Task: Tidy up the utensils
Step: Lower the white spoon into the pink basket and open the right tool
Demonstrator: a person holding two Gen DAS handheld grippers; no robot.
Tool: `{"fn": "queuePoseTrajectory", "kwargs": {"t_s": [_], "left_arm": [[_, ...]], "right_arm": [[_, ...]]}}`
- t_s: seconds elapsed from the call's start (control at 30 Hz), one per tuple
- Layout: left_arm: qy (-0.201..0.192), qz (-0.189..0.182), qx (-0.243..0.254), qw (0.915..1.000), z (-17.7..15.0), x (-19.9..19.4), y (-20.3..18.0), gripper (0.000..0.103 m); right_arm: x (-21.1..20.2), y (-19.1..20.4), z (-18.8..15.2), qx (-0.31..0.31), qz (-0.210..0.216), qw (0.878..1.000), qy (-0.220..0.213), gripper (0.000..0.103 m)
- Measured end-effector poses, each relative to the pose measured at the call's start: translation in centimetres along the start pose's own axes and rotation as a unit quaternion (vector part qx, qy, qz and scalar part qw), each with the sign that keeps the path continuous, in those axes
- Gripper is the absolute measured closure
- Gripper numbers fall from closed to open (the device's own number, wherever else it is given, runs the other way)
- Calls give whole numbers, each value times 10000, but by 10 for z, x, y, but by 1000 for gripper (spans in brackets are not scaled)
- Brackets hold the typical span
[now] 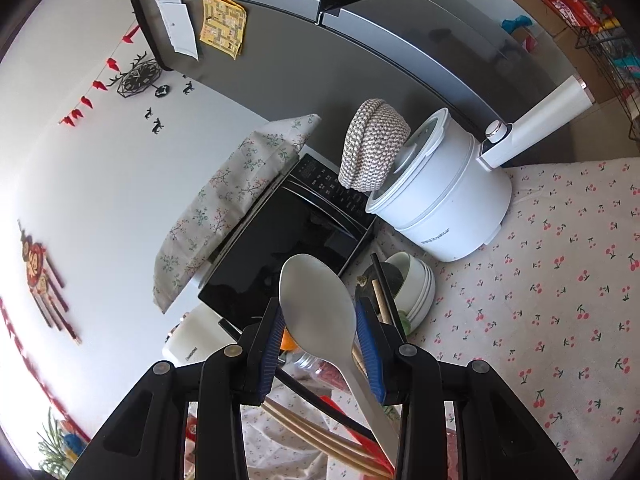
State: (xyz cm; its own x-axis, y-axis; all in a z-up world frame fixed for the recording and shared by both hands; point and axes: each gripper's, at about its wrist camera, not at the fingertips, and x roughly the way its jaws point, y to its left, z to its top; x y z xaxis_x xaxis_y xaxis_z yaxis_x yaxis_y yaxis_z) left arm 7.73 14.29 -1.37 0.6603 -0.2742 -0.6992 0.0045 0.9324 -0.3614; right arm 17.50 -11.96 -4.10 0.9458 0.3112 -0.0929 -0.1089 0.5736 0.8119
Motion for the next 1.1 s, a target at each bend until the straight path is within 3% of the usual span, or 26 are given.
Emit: {"fn": "queuePoseTrajectory", "kwargs": {"t_s": [0.4, 0.5, 0.57, 0.77, 0.93, 1.1], "left_arm": [[80, -29, 5, 10000, -1, 7, -5, 53], [80, 5, 18, 10000, -1, 8, -6, 53], [91, 47, 26, 9999, -1, 9, -7, 53], [231, 177, 102, 9995, -3, 18, -10, 53], [302, 285, 302, 9987, -7, 21, -23, 37], [296, 486, 470, 9973, -13, 19, -40, 25]], "right_arm": [[-5, -17, -39, -292, -236, 9985, 391, 63], [-8, -16, -37, -280, -238, 9982, 468, 61], [-12, -14, -34, -276, -246, 9981, 493, 50], [-26, 1, -14, -406, -353, 9964, 648, 44], [-37, 20, 4, -821, -696, 9886, 1055, 33], [-51, 29, 18, -1418, -1224, 9693, 1592, 27]]}}
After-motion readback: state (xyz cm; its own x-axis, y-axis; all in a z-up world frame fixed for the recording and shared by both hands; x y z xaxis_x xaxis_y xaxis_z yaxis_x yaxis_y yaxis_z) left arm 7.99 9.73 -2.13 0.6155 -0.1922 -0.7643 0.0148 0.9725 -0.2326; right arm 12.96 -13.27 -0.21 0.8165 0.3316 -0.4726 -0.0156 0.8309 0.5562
